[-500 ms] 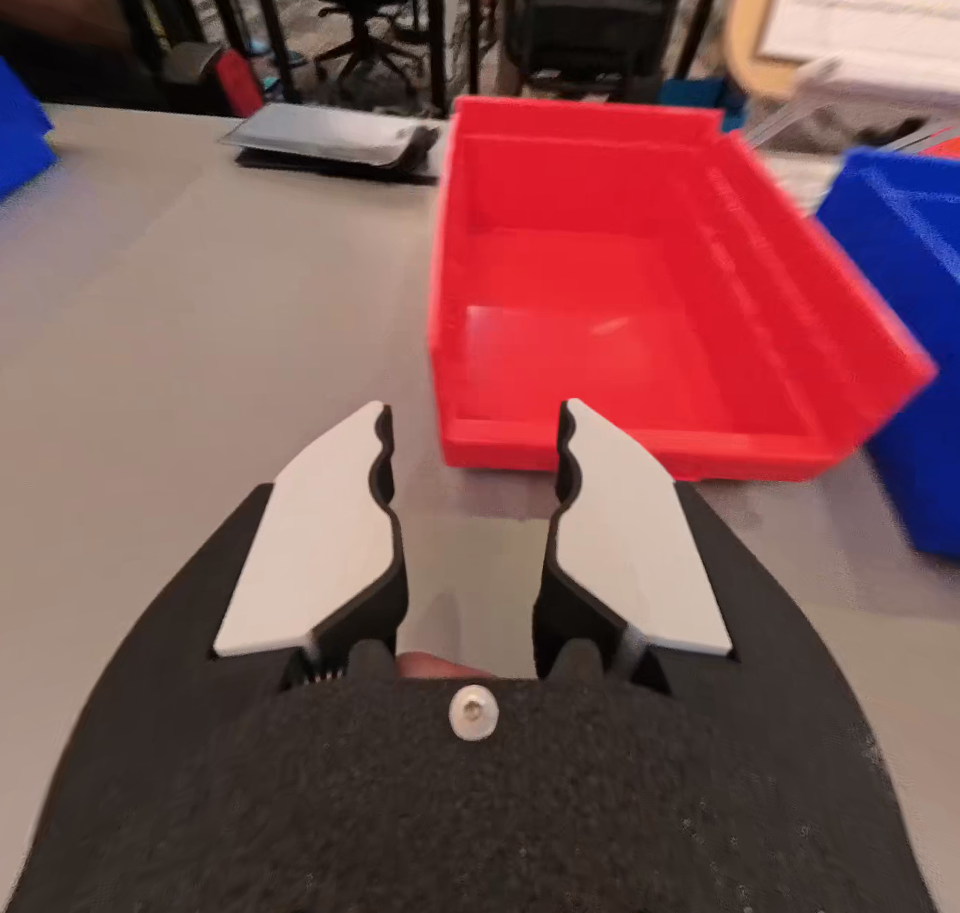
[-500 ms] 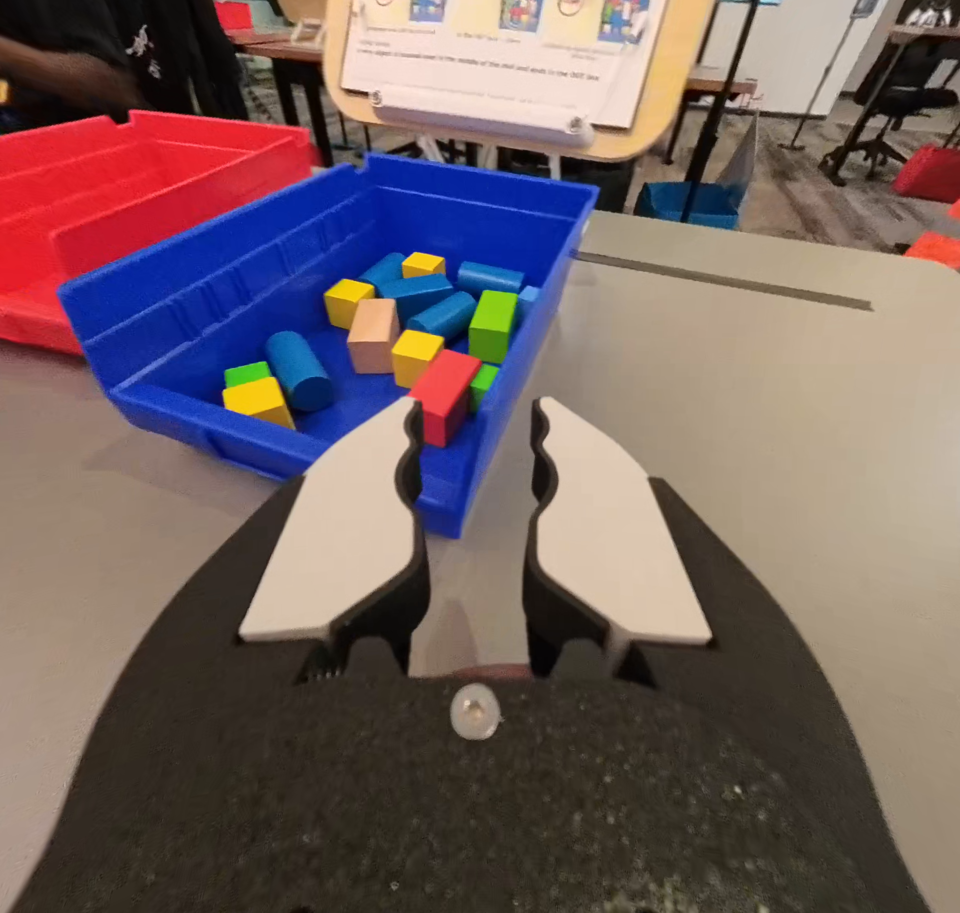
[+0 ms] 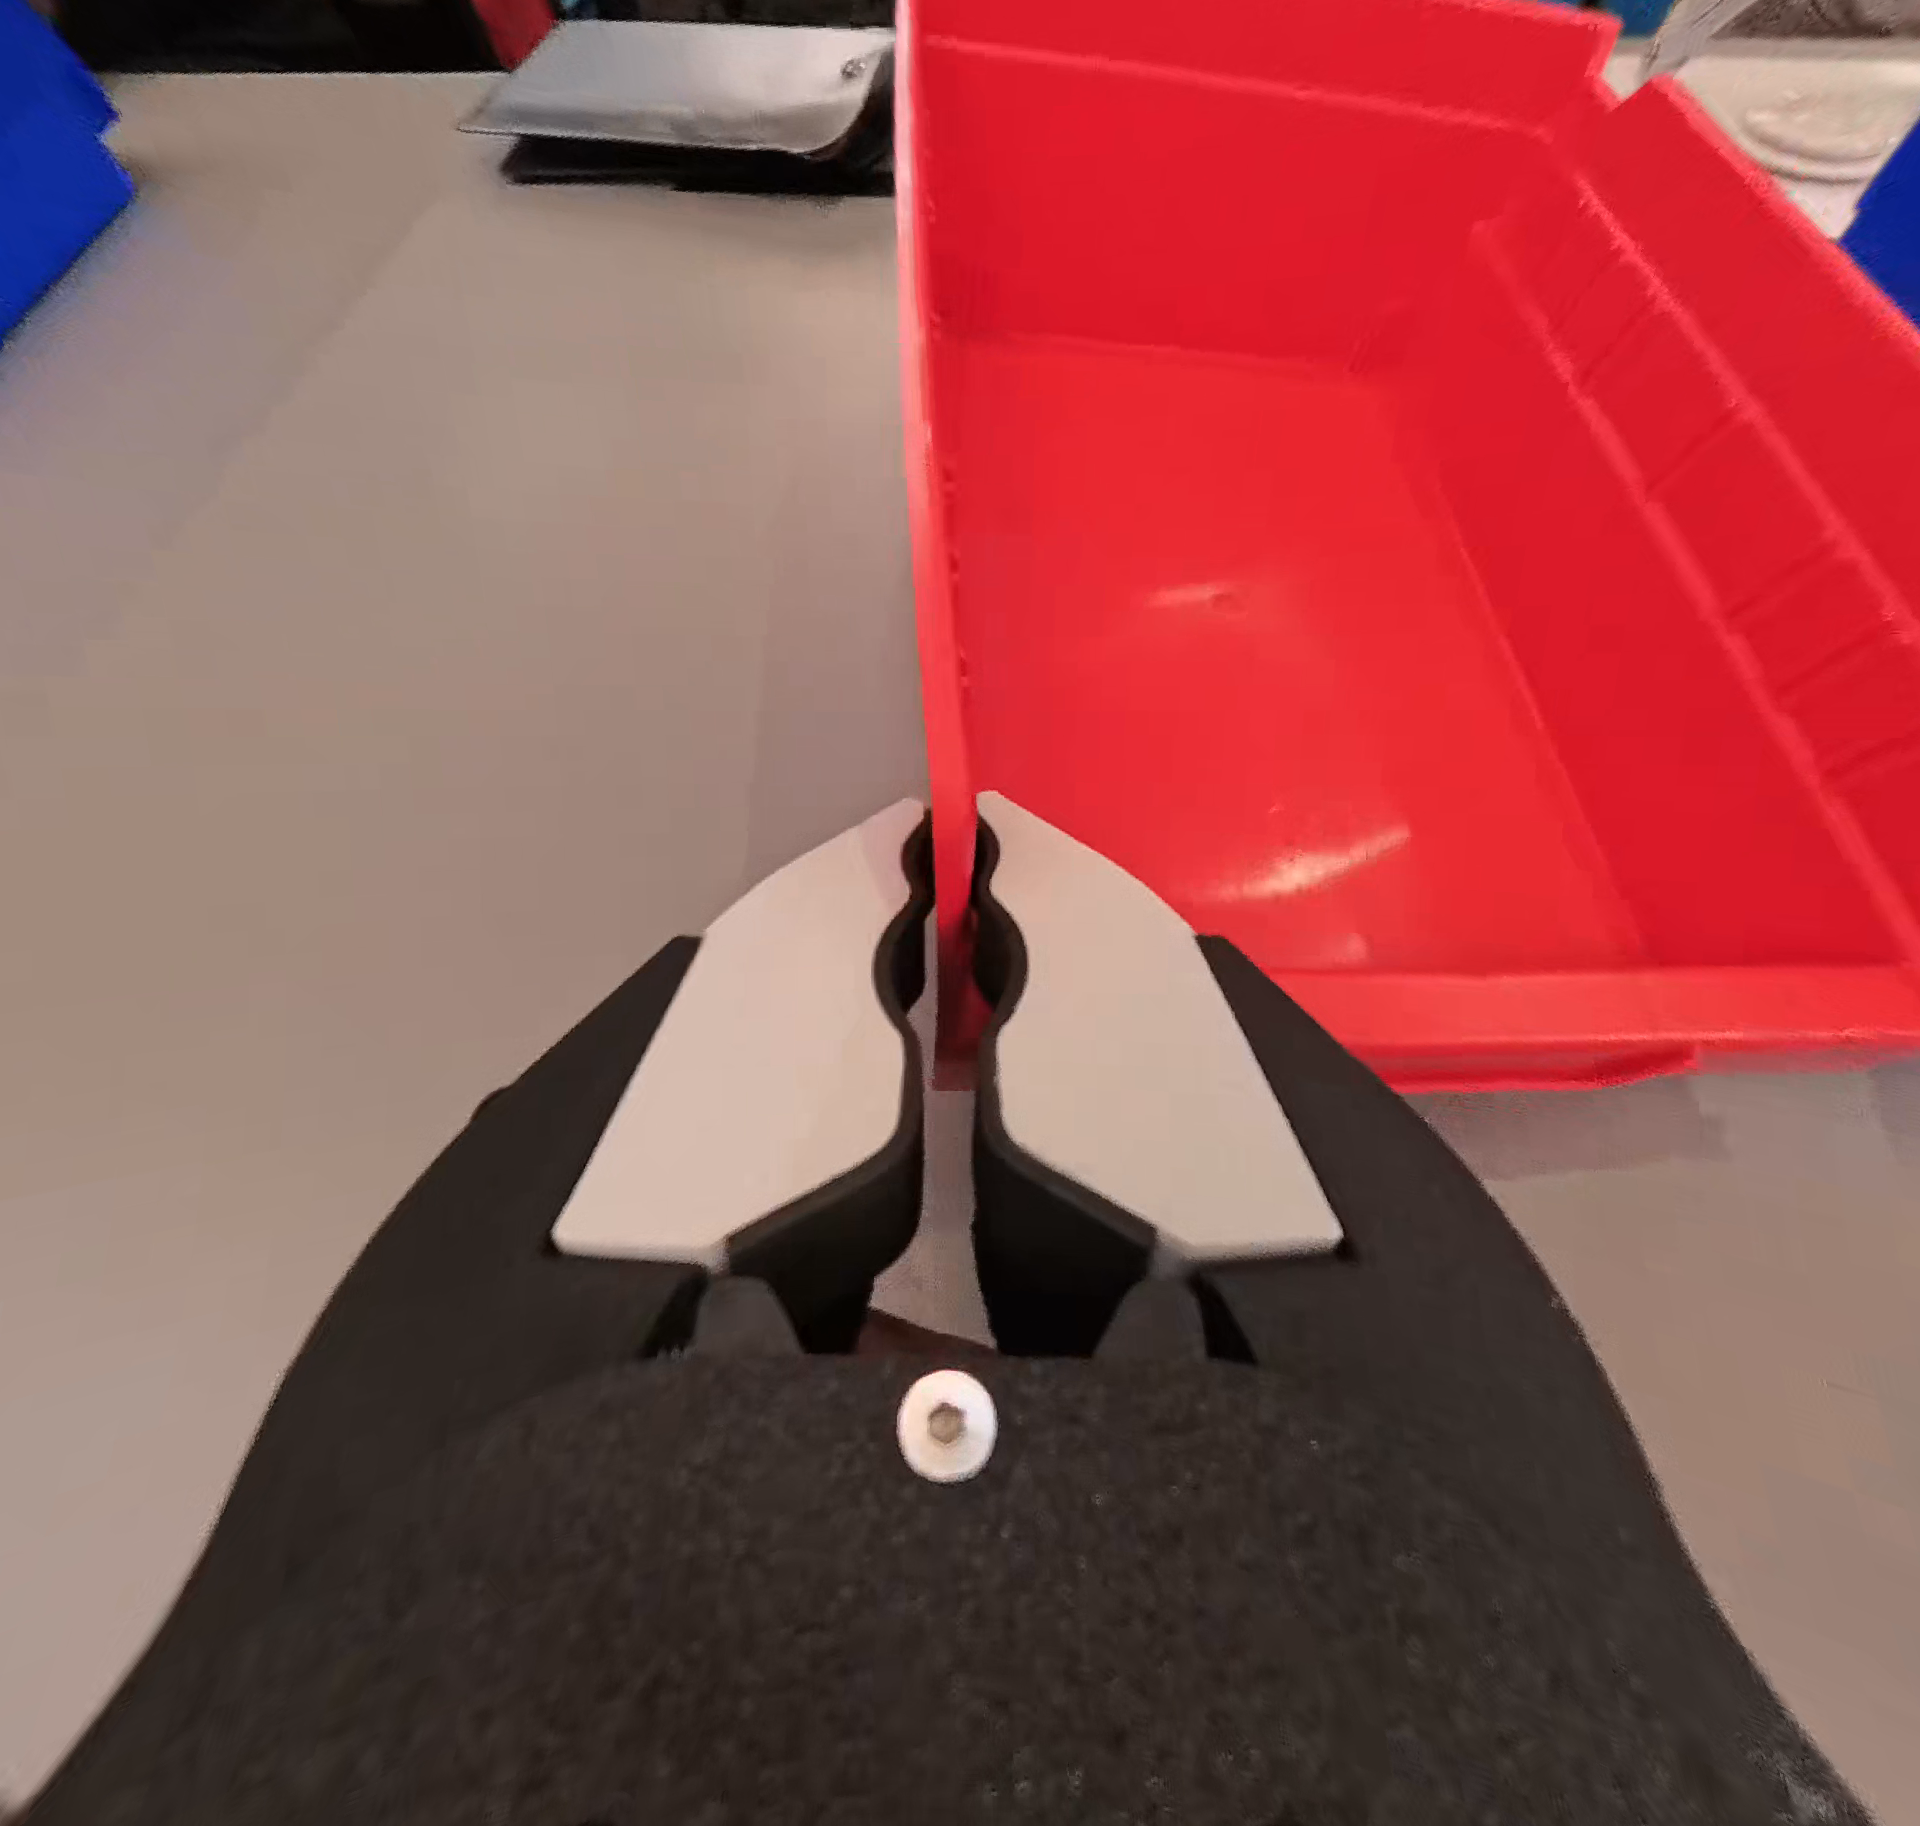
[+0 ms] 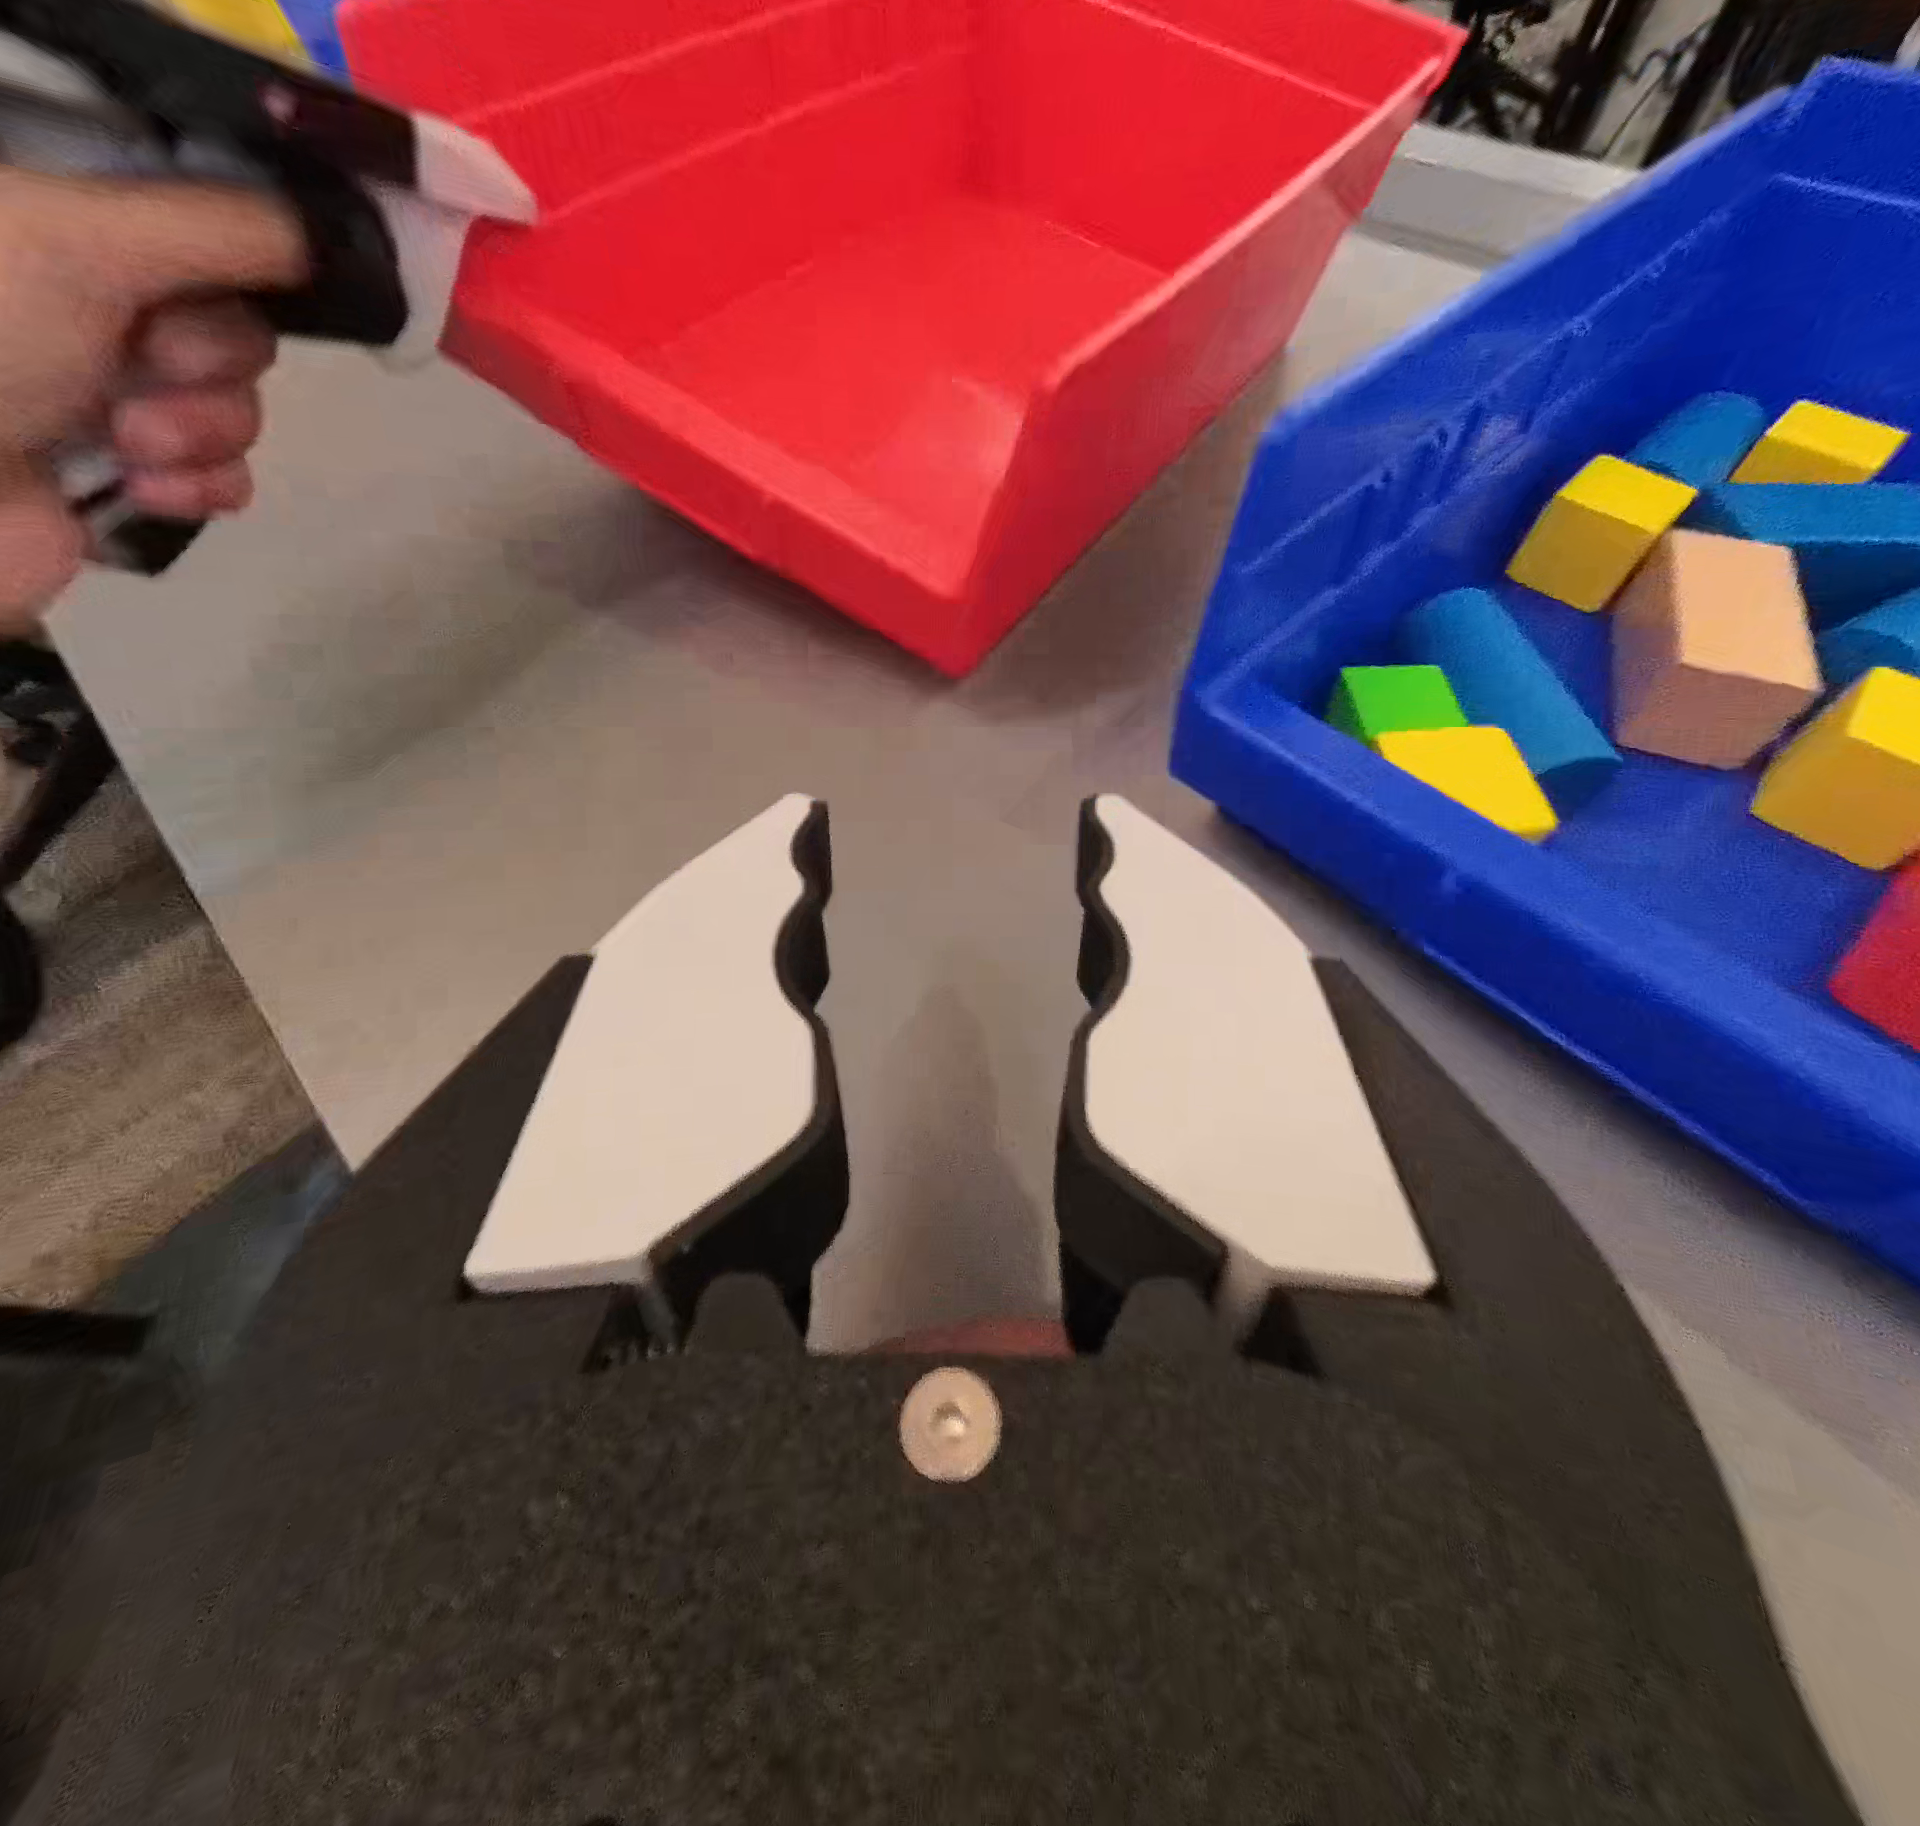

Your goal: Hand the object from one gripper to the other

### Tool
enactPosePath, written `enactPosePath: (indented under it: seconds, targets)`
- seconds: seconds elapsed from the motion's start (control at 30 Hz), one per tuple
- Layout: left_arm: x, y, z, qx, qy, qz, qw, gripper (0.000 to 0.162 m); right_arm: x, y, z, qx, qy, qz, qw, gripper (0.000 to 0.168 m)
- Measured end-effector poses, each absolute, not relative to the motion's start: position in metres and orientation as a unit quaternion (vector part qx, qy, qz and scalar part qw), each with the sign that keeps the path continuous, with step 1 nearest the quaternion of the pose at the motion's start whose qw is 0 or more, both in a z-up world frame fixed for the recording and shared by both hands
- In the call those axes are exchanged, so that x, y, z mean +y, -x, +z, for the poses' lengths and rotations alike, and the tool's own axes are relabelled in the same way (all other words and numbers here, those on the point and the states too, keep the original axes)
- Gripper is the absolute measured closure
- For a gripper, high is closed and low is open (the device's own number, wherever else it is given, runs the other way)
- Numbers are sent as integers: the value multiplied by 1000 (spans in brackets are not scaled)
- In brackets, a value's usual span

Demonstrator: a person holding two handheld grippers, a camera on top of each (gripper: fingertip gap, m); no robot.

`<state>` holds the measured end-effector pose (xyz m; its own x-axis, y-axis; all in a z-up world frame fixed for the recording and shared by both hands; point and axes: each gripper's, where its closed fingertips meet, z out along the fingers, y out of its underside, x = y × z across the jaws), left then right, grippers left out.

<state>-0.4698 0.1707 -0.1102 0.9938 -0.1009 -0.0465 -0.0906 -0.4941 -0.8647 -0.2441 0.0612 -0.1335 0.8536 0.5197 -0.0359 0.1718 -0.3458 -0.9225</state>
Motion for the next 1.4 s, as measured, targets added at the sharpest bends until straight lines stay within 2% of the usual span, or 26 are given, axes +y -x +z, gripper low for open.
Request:
enactPosePath:
  seconds: [0.1,0.17,0.2,0.27,0.37,0.53,0.7,0.8,0.87,0.93,1.03,1.13,1.23,1.4]
  targets:
    - [126,469,-113,33,864,-7,502,159,78,278,-124,-158,816,206,516,123]
    - [99,468,-116,24,863,-16,504,159,88,282,-131,-132,835,178,504,124]
    - [88,468,-116,23,861,-19,508,159,90,281,-140,-119,851,157,486,131]
    - [69,469,-108,21,851,-9,525,159,84,285,-145,-102,867,173,456,154]
    - [49,459,-71,36,813,20,580,158,71,278,-127,-106,862,139,476,161]
    - [29,413,41,67,717,45,692,159,58,231,-8,-88,774,91,620,163]
    - [19,318,153,128,640,0,757,158,29,137,113,-39,713,53,698,164]
    - [20,238,191,175,616,-35,768,158,9,60,155,4,696,8,718,164]
    - [24,177,198,202,610,-69,763,157,-1,1,168,36,701,-18,712,164]
    - [32,114,184,228,618,-97,746,157,-10,-61,168,58,714,-61,695,165]
    - [45,21,131,255,646,-139,706,158,-18,-150,140,78,752,-113,644,165]
    - [53,-54,54,254,689,-177,655,158,-19,-224,79,75,803,-159,570,165]
    - [52,-92,-16,264,720,-169,619,157,-13,-269,4,73,840,-125,522,165]
    - [65,-98,-81,279,753,-131,582,155,10,-280,-101,92,865,-12,494,165]
